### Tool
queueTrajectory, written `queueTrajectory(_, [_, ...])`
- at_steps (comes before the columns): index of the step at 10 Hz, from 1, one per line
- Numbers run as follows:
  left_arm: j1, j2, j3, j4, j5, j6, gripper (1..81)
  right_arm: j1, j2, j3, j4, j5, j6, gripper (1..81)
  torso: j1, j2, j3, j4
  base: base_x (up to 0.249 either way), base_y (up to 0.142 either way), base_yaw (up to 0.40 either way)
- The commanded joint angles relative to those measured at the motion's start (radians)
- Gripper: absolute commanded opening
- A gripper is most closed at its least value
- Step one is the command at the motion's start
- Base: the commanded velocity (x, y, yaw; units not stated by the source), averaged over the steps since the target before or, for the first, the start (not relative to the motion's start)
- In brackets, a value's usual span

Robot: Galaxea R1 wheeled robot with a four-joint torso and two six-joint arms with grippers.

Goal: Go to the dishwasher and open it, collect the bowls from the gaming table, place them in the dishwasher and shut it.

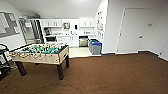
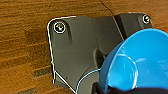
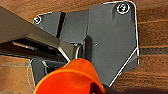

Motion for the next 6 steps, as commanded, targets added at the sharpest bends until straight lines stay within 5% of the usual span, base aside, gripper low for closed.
queueTrajectory(1, [-0.043, -0.010, -0.006, -0.001, 0.032, 0.000, 1.0, 0.029, -0.006, -0.001, -0.013, -0.045, -0.005, 1.0, 0.000, 0.000, 0.000, 0.000, 0.138, 0.000, 0.000])
queueTrajectory(6, [-0.043, -0.010, -0.006, -0.001, 0.032, 0.001, 1.0, 0.032, 0.002, -0.010, -0.014, -0.045, -0.005, 1.0, 0.000, 0.000, 0.000, 0.000, 0.138, 0.000, 0.000])
